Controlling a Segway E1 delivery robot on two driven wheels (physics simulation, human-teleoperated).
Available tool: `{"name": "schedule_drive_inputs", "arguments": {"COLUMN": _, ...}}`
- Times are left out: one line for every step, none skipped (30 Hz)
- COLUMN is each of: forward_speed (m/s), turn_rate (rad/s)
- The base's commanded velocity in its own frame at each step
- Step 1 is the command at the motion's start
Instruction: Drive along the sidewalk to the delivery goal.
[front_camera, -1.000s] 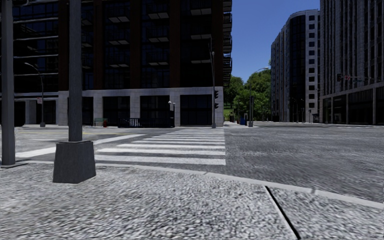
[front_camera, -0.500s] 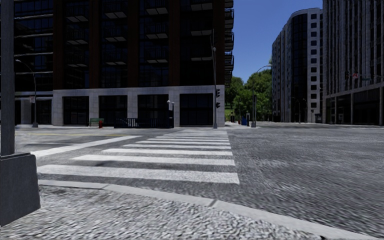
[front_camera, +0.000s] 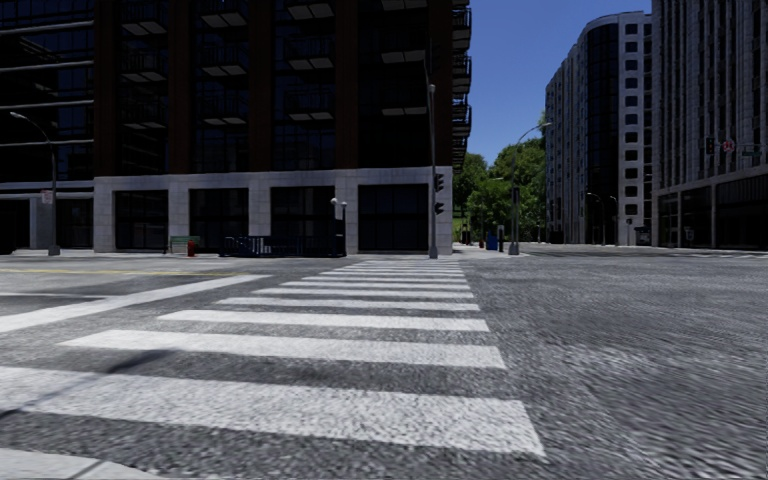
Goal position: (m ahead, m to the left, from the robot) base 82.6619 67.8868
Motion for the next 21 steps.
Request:
{"name": "schedule_drive_inputs", "arguments": {"forward_speed": 2.00, "turn_rate": 0.00}}
{"name": "schedule_drive_inputs", "arguments": {"forward_speed": 2.00, "turn_rate": 0.00}}
{"name": "schedule_drive_inputs", "arguments": {"forward_speed": 2.00, "turn_rate": 0.00}}
{"name": "schedule_drive_inputs", "arguments": {"forward_speed": 2.00, "turn_rate": 0.00}}
{"name": "schedule_drive_inputs", "arguments": {"forward_speed": 2.00, "turn_rate": 0.00}}
{"name": "schedule_drive_inputs", "arguments": {"forward_speed": 2.00, "turn_rate": 0.00}}
{"name": "schedule_drive_inputs", "arguments": {"forward_speed": 2.00, "turn_rate": 0.00}}
{"name": "schedule_drive_inputs", "arguments": {"forward_speed": 2.00, "turn_rate": 0.00}}
{"name": "schedule_drive_inputs", "arguments": {"forward_speed": 2.00, "turn_rate": 0.00}}
{"name": "schedule_drive_inputs", "arguments": {"forward_speed": 2.00, "turn_rate": 0.00}}
{"name": "schedule_drive_inputs", "arguments": {"forward_speed": 2.00, "turn_rate": 0.00}}
{"name": "schedule_drive_inputs", "arguments": {"forward_speed": 2.00, "turn_rate": 0.00}}
{"name": "schedule_drive_inputs", "arguments": {"forward_speed": 2.00, "turn_rate": 0.00}}
{"name": "schedule_drive_inputs", "arguments": {"forward_speed": 2.00, "turn_rate": 0.00}}
{"name": "schedule_drive_inputs", "arguments": {"forward_speed": 2.00, "turn_rate": 0.00}}
{"name": "schedule_drive_inputs", "arguments": {"forward_speed": 2.00, "turn_rate": 0.00}}
{"name": "schedule_drive_inputs", "arguments": {"forward_speed": 2.00, "turn_rate": 0.00}}
{"name": "schedule_drive_inputs", "arguments": {"forward_speed": 2.00, "turn_rate": 0.00}}
{"name": "schedule_drive_inputs", "arguments": {"forward_speed": 2.00, "turn_rate": 0.00}}
{"name": "schedule_drive_inputs", "arguments": {"forward_speed": 2.00, "turn_rate": 0.00}}
{"name": "schedule_drive_inputs", "arguments": {"forward_speed": 2.00, "turn_rate": 0.00}}
